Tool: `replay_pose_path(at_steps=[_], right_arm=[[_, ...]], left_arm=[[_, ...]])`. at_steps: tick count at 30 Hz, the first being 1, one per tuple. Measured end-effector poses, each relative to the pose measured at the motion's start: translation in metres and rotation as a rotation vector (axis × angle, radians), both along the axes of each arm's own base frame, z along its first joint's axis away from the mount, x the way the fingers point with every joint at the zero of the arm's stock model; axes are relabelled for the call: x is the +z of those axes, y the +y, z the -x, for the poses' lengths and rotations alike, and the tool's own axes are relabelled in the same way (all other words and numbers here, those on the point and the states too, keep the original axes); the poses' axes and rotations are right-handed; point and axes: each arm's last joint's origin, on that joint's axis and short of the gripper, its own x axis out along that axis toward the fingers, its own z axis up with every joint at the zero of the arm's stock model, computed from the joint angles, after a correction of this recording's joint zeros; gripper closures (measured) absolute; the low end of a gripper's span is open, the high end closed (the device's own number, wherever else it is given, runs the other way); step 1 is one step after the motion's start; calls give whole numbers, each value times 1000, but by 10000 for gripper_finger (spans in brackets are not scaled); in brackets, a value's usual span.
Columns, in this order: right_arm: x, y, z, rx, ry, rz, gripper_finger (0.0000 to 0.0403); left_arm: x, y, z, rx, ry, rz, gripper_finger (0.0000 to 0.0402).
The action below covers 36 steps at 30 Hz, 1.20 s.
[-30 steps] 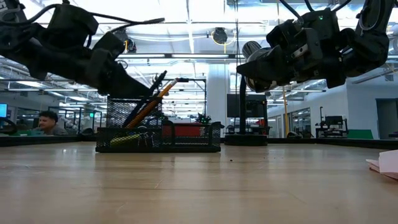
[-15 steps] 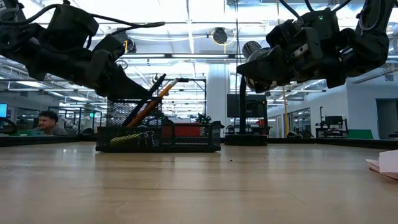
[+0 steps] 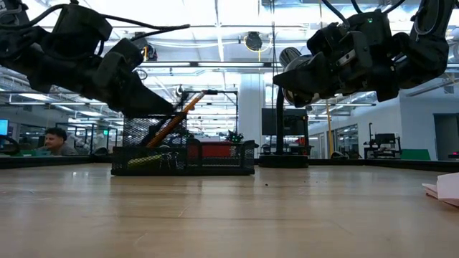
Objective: Pick and place office supplies into organizer
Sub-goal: Put the black pen into the black desk organizer, then put the red scissors into the black desk organizer
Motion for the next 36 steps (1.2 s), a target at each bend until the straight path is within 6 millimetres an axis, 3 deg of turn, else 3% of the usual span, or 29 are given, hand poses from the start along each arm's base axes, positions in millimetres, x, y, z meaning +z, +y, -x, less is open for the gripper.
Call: replay_pose_path(at_steps=[10, 14, 17, 22, 26, 31, 36], right_arm=[[0, 0, 0, 0, 0, 0, 399], [0, 0, 0, 0, 0, 0, 399], [0, 0, 0, 0, 0, 0, 399], [0, 0, 0, 0, 0, 0, 399], [0, 0, 0, 0, 5, -1, 399], [-3, 0, 0, 1, 36, -5, 399], [-8, 0, 1, 0, 81, -17, 399]], left_arm=[[3, -6, -3, -31, -12, -39, 227], [19, -11, -17, -61, -30, -86, 221], [30, -14, -33, -56, 84, -147, 220], [72, -26, -57, -35, 273, -219, 220], [120, -52, -66, -80, 333, -239, 220], [173, -90, -54, -32, 372, -254, 220], [190, -133, -26, -24, 392, -173, 220]])
